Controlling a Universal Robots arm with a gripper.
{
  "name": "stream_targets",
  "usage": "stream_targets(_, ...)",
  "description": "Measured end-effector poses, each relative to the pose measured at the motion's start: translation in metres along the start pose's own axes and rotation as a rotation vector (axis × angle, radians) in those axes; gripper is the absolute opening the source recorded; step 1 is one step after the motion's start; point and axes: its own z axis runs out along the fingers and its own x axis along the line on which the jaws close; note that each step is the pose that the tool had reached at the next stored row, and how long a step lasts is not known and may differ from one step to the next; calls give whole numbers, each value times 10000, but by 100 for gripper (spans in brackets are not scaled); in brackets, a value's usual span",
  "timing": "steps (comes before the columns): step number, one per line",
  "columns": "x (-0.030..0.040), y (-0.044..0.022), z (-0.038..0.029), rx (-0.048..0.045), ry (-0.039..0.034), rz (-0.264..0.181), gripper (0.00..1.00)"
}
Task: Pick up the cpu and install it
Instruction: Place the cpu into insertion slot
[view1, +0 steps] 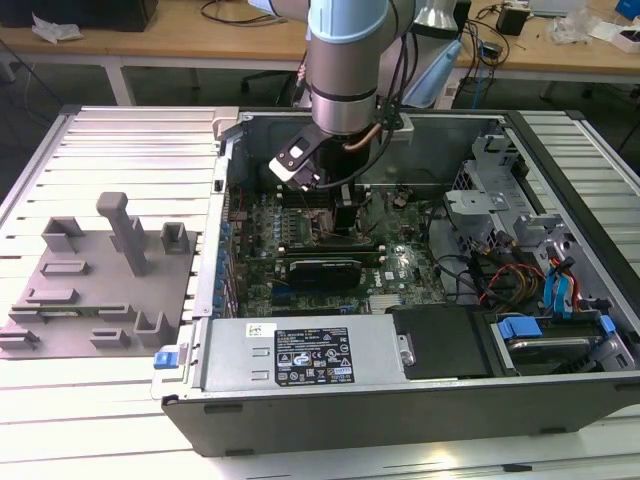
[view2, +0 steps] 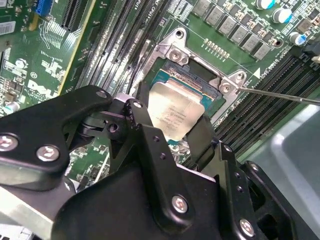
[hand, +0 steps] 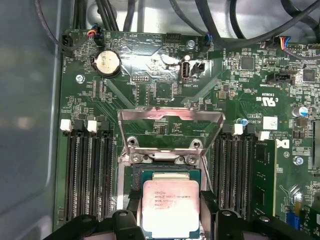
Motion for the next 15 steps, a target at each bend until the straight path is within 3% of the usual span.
stream_targets(15,60,-17,99,4,-22,72,55)
